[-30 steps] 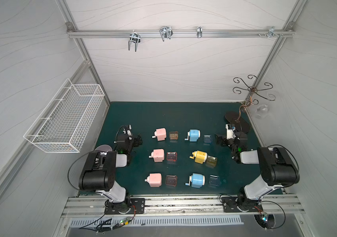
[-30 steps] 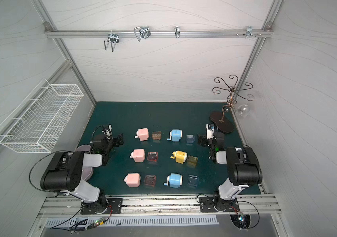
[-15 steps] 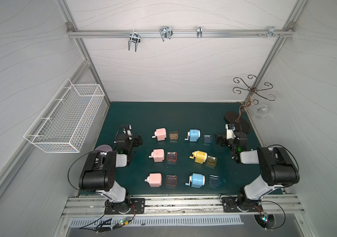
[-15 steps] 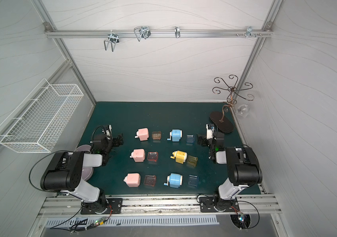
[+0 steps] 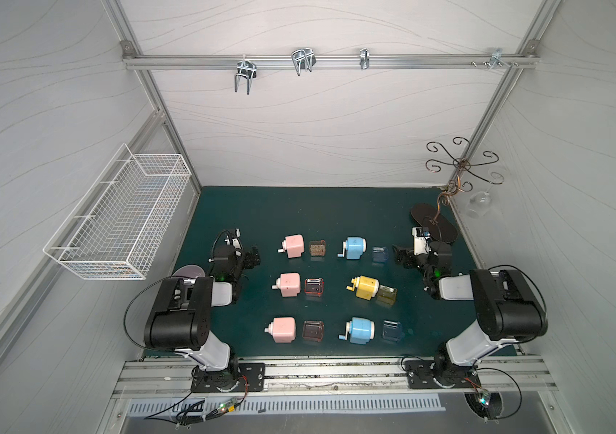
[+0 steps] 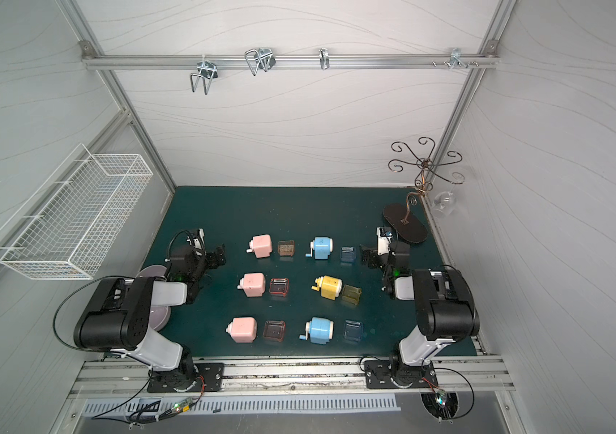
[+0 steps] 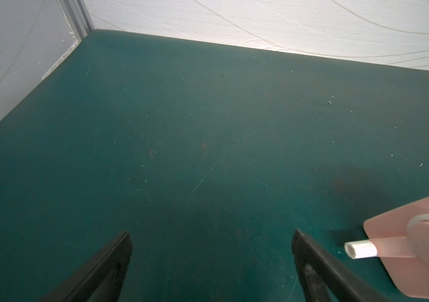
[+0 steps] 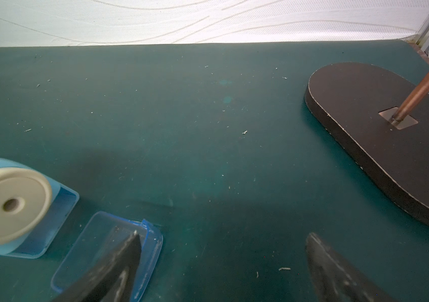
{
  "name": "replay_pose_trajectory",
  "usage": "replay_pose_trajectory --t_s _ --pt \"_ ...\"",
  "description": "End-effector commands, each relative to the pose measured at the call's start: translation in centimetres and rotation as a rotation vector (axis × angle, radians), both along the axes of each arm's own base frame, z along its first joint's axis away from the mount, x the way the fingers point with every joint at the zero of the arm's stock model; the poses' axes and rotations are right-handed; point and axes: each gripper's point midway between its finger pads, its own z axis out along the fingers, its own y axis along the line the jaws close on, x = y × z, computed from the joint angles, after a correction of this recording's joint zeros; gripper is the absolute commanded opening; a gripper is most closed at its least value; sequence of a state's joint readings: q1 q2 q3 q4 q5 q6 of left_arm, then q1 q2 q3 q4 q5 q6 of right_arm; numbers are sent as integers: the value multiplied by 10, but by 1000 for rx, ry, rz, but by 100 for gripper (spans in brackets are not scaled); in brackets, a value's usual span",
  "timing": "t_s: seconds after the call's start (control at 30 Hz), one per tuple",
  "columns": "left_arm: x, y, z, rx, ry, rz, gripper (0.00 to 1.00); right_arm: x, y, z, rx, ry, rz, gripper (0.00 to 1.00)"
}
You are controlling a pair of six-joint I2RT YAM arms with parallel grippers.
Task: Put the tray back into the pencil sharpener
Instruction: Pick up the container from the center of the board.
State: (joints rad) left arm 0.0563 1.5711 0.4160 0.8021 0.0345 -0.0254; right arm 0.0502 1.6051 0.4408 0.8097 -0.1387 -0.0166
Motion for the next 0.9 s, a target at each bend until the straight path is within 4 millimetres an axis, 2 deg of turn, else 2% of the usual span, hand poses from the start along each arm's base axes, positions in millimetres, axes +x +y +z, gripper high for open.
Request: replay_pose_trajectory --t_s 0.0,0.23,0.27,0.33,0.47,0.53,0.6,0.7,0.87 --pt "5 -3 17 12 -57 -15 99 4 -1 10 -3 -23 -2 99" --pt "5 -3 16 13 -55 -16 98 3 -1 11 -8 -27 -3 99" --pt "5 -3 17 13 -57 -16 95 4 -2 13 -7 -35 -17 99" --pt "5 7 22 17 -72 45 85 3 -6 26 -29 -42 -56 99" --pt "-4 27 50 23 -55 181 80 -4 -12 67 -33 -41 -120 99" --pt "-3 33 57 8 -3 245 78 -10 -13 87 6 -56 -143 96" --pt "-4 31 55 -31 84 276 78 -16 -7 100 31 -58 -134 95" --pt "-8 22 70 -72 146 293 76 -26 3 112 28 -13 -137 94" --pt "-16 -3 117 -199 207 252 73 -41 20 129 132 215 -170 91"
